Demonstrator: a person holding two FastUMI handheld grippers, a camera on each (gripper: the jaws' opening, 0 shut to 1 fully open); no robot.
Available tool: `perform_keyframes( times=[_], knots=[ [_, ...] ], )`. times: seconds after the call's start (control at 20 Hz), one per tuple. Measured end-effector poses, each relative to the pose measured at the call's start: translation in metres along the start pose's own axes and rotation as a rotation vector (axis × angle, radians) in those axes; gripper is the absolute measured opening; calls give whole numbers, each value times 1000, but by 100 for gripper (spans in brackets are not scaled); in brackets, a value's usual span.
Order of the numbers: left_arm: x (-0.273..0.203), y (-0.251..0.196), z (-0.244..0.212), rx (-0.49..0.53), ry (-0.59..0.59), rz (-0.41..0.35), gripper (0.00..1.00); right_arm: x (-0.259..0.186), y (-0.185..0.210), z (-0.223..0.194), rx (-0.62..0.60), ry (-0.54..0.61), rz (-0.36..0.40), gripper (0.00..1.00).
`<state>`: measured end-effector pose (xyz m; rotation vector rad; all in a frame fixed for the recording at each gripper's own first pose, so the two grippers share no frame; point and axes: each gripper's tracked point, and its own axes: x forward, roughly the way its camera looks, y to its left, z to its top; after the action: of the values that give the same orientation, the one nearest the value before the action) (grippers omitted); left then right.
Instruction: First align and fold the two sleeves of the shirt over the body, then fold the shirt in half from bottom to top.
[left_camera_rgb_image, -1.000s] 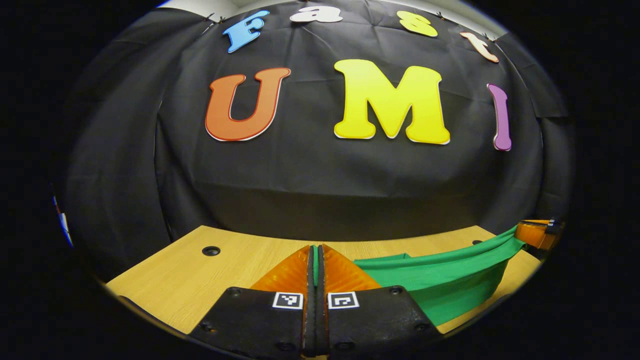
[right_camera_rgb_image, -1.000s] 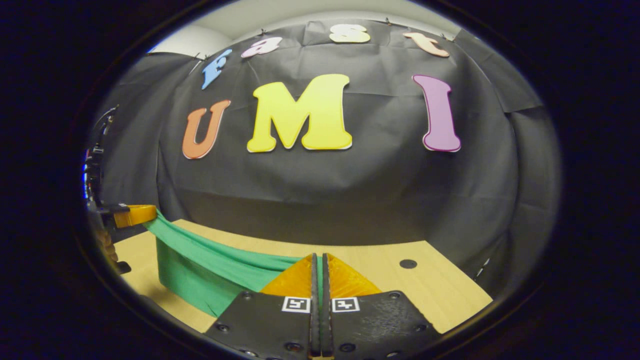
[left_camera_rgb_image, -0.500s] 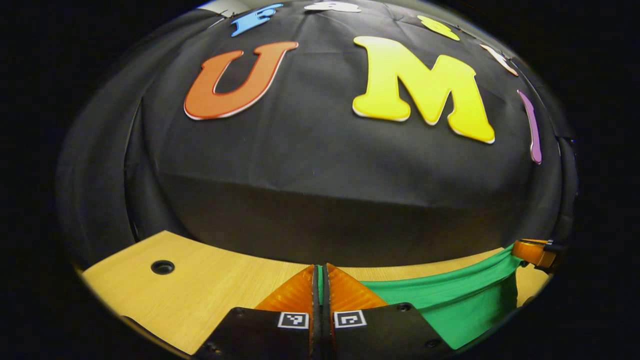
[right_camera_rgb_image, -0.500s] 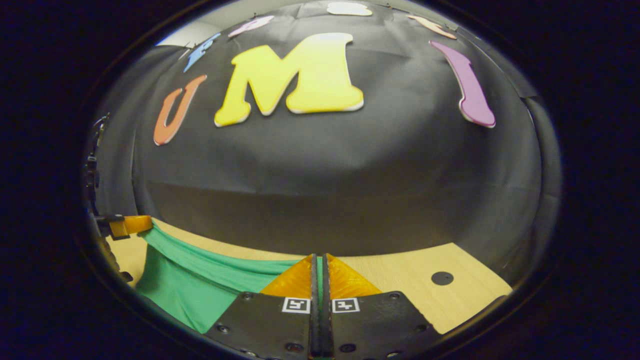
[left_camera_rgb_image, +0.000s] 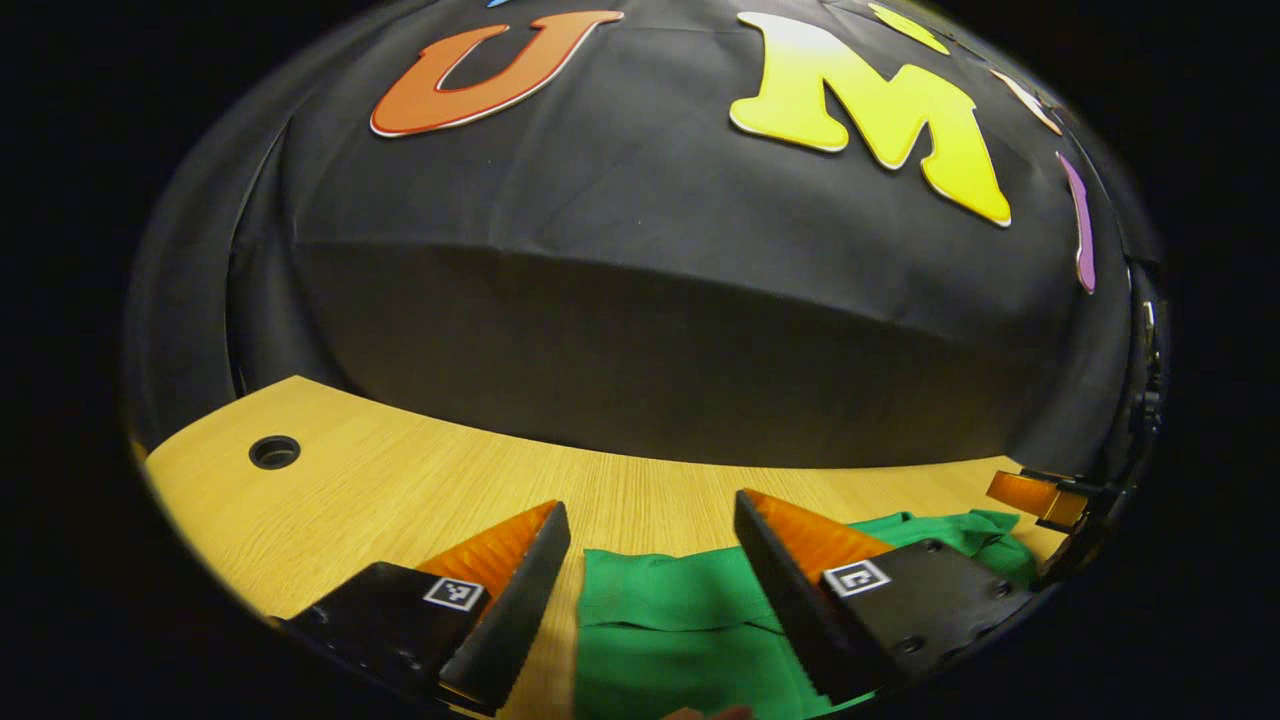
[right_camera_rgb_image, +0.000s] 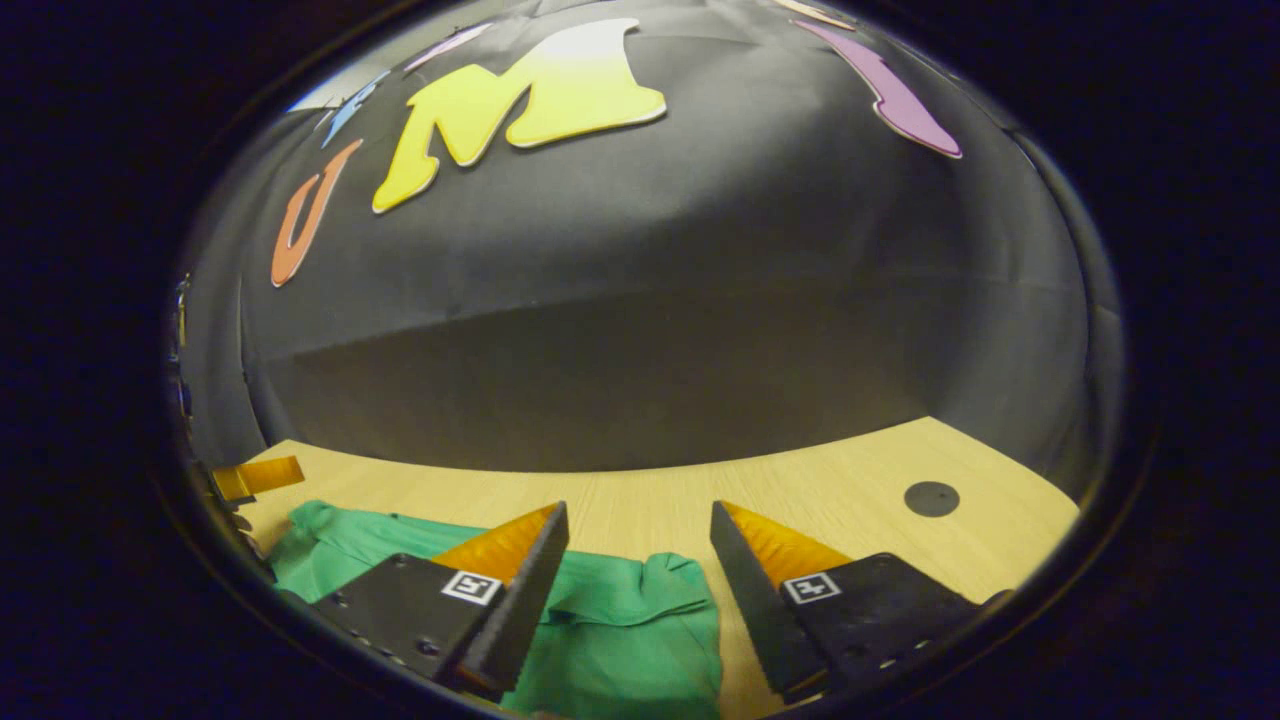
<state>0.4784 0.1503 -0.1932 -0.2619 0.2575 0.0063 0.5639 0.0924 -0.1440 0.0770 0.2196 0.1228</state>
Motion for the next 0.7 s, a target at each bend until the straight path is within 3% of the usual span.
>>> perform_keyframes(
  times=[0.15,0.45,0.55,0.7],
  knots=[
    [-3,2,2,-21,-14,-4,100,-6,3,8,-20,-63,3,96],
    [-19,-2,12,148,-69,45,100,-21,-2,24,-38,-159,-22,96],
    [-34,-5,16,151,-94,54,100,-36,-6,32,-54,-198,-40,92],
    [-69,-15,16,130,-127,54,100,-77,-9,50,-39,-291,-77,96]
  ],
)
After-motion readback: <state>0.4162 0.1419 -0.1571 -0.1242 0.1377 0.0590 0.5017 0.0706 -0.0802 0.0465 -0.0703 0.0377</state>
